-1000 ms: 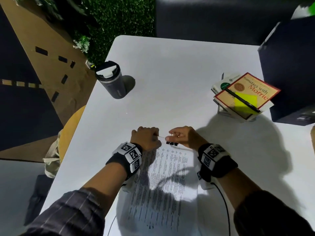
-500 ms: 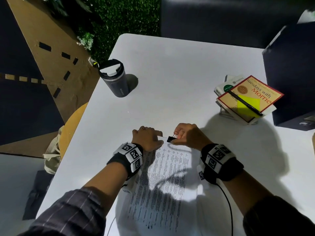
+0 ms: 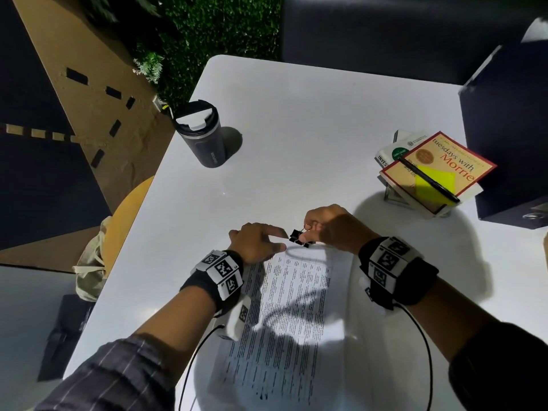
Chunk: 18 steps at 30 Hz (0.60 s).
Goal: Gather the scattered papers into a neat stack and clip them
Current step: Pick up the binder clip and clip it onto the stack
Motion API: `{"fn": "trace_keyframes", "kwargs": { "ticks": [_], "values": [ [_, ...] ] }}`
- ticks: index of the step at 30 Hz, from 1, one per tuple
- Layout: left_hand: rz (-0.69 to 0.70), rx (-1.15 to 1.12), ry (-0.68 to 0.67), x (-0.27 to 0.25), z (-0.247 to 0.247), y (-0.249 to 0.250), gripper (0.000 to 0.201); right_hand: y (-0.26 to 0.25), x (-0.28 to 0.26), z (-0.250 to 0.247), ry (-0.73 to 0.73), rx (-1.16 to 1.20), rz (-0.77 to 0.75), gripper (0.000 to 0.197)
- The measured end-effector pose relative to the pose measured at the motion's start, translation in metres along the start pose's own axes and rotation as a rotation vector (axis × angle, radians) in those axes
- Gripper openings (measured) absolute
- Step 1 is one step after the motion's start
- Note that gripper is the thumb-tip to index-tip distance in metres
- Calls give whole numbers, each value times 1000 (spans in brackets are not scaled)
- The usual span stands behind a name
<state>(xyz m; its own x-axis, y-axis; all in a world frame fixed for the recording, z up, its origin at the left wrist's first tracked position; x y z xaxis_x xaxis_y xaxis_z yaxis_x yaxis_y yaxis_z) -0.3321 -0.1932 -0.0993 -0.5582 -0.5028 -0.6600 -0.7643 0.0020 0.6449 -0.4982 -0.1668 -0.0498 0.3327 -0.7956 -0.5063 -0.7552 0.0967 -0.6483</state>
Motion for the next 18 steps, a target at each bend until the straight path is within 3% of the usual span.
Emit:
{"fn": "trace_keyframes", "kwargs": {
  "ticks": [10,18],
  "values": [
    [95,-45,78,-12,1,4,23,-11,7,-13,-213,31,-29,21],
    [172,-38,114,-17,0,8,17,-6,11,-7,-300,154,-35,19]
  ]
}}
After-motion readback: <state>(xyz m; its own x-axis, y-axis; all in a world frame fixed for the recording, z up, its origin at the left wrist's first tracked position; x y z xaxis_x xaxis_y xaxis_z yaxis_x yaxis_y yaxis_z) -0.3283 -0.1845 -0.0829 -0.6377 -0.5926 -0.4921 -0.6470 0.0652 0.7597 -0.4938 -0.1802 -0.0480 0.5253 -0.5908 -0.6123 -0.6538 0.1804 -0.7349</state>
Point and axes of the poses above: each hand's wrist, its own x-axis towards the middle knuckle, its own z-axis out of the palm, y = z × x, the point moved 6 cm from there along x, towards the middle knuckle, and after that the axes turned 15 degrees about -y, right-handed, at the moved point
